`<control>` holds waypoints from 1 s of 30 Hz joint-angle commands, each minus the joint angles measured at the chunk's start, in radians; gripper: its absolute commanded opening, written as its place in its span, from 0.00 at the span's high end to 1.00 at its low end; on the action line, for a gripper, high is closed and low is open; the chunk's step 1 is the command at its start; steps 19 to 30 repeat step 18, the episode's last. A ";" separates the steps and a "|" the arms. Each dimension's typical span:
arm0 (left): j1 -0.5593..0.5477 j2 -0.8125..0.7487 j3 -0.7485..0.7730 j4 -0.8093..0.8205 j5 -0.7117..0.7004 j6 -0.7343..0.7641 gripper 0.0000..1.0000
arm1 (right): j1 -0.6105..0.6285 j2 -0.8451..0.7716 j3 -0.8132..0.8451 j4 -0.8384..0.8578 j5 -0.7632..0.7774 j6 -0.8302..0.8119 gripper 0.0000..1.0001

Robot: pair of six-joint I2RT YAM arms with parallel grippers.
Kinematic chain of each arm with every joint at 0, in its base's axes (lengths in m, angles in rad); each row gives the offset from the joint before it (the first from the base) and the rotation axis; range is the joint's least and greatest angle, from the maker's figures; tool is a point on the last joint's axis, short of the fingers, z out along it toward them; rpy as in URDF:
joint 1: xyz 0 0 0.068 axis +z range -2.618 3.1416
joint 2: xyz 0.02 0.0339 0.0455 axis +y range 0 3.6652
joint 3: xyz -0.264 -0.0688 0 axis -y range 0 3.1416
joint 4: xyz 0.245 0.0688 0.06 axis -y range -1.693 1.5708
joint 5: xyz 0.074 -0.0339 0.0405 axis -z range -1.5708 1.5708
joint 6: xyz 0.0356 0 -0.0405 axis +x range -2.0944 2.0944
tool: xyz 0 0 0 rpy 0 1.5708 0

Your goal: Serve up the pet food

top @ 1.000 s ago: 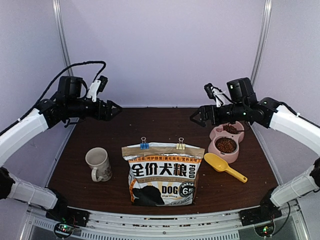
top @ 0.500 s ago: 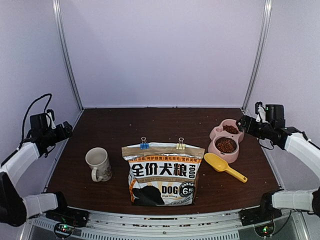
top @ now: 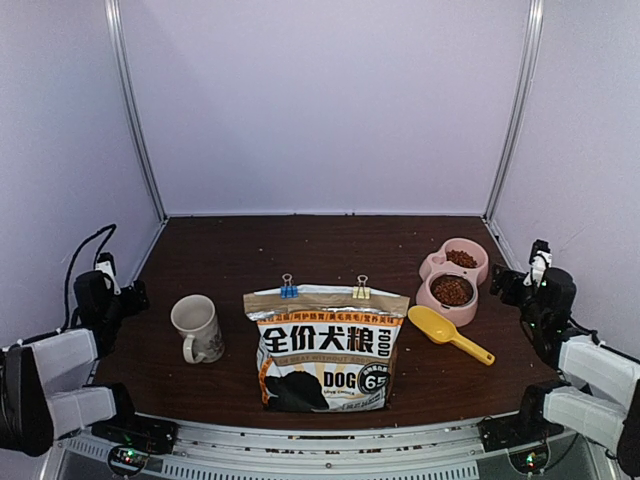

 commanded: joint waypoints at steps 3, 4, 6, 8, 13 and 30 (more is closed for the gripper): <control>-0.017 0.169 0.039 0.400 0.024 0.100 0.02 | -0.005 0.143 -0.048 0.402 0.079 -0.103 0.02; -0.017 0.204 0.049 0.418 0.026 0.109 0.02 | -0.006 0.162 -0.051 0.417 0.078 -0.100 0.03; -0.018 0.247 0.104 0.391 0.043 0.114 0.03 | -0.007 0.188 -0.063 0.480 0.069 -0.105 0.02; -0.028 0.266 0.098 0.437 0.051 0.102 0.03 | -0.006 0.194 -0.058 0.474 0.065 -0.110 0.02; -0.032 0.276 0.112 0.424 0.037 0.099 0.02 | -0.006 0.199 -0.049 0.460 0.063 -0.121 0.03; -0.038 0.274 0.110 0.429 0.026 0.102 0.02 | -0.006 0.208 -0.046 0.459 0.067 -0.124 0.03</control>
